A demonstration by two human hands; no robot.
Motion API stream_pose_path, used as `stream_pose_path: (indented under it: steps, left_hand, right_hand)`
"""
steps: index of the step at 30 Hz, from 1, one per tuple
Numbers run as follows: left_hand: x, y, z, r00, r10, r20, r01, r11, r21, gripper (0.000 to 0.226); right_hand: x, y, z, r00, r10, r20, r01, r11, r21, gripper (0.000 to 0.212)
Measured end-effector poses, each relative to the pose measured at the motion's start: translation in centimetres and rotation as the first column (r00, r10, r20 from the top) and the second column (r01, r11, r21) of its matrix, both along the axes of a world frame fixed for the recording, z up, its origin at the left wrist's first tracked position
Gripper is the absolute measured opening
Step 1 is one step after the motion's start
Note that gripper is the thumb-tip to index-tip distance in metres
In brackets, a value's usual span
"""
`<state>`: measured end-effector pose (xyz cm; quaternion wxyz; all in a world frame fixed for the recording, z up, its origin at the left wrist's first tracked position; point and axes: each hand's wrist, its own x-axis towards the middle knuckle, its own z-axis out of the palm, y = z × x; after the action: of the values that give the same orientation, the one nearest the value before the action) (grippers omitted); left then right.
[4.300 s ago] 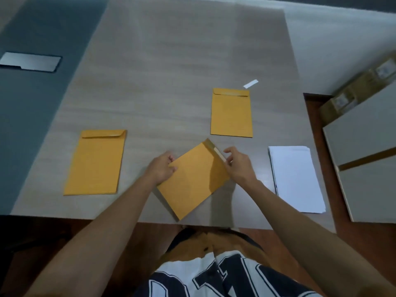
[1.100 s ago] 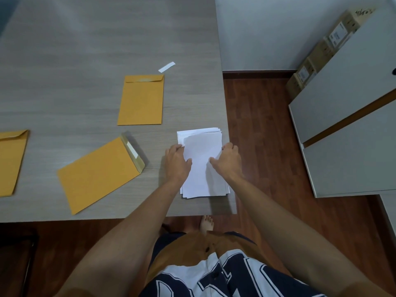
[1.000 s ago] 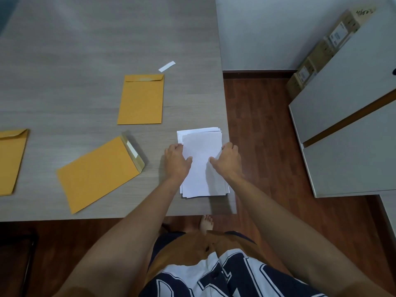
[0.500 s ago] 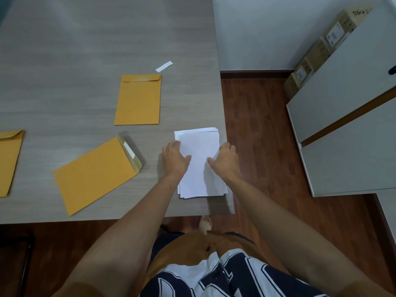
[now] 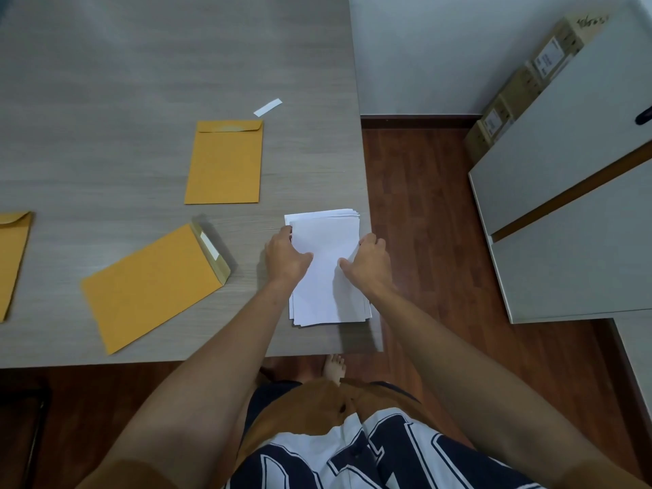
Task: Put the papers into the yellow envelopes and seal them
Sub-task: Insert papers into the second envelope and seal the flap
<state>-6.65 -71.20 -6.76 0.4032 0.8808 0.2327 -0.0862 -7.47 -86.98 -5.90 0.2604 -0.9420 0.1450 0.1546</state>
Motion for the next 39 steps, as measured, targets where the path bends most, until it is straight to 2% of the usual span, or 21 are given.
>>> stream_pose_path:
  steps: [5,7,10,14,16,19,22,26,30,32,36,39]
  left_hand:
    - [-0.3,0.1,0.9,0.998,0.068,-0.005,-0.068,0.986,-0.153,0.078]
    - [-0.5,0.0,1.5,0.993,0.115,-0.020,-0.116,0.966,-0.229,0.080]
    - [-0.6,-0.4,2.4,0.987,0.148,-0.068,-0.162,0.939,-0.304,0.069]
    - [-0.7,-1.0,3.0,0.992,0.030,-0.123,-0.067,0.949,-0.308,0.028]
    - [-0.7,-1.3,3.2,0.992,0.006,-0.125,-0.044,0.952,-0.304,0.017]
    - [-0.5,-1.3,3.3,0.994,0.020,-0.111,-0.055,0.944,-0.326,0.015]
    - [-0.1,-0.5,3.2,0.993,0.057,-0.105,-0.095,0.906,-0.413,0.018]
    - [0.7,1.1,4.2,0.985,0.151,-0.085,-0.173,0.834,-0.524,0.024]
    - [1.9,4.0,5.9,0.963,0.265,-0.052,-0.242,0.759,-0.604,0.019]
    - [2.5,5.9,6.4,0.943,0.330,-0.043,-0.278,0.711,-0.645,0.019]
    - [3.1,9.5,7.7,0.904,0.427,-0.007,-0.295,0.611,-0.735,0.024]
    - [3.0,12.5,8.2,0.887,0.462,-0.012,-0.303,0.560,-0.771,0.025]
  right_hand:
    - [-0.2,0.0,-0.1,1.000,-0.008,-0.007,0.009,1.000,0.009,0.060]
    - [-0.2,0.0,-0.1,1.000,-0.004,-0.003,0.004,1.000,0.005,0.060]
    - [-0.2,0.0,0.0,1.000,-0.008,0.002,0.008,1.000,0.010,0.059]
    - [-0.4,0.0,-0.2,1.000,-0.021,0.019,0.021,0.999,0.026,0.058]
    - [-0.5,0.0,-0.1,0.999,-0.034,0.026,0.033,0.999,0.032,0.058]
    - [-0.6,0.0,0.2,0.997,-0.044,0.057,0.042,0.998,0.037,0.054]
    - [-0.3,0.0,0.7,0.991,-0.045,0.129,0.042,0.999,0.022,0.054]
    - [0.5,0.8,2.0,0.983,-0.124,0.132,0.094,0.972,0.216,0.058]
    - [1.7,2.6,3.6,0.968,-0.249,0.016,0.216,0.869,0.445,0.055]
    - [2.3,3.7,4.1,0.949,-0.306,-0.069,0.292,0.782,0.551,0.053]
    - [3.0,6.3,4.8,0.918,-0.268,-0.292,0.394,0.532,0.749,0.056]
    - [3.0,9.1,5.5,0.900,-0.243,-0.361,0.427,0.341,0.837,0.052]
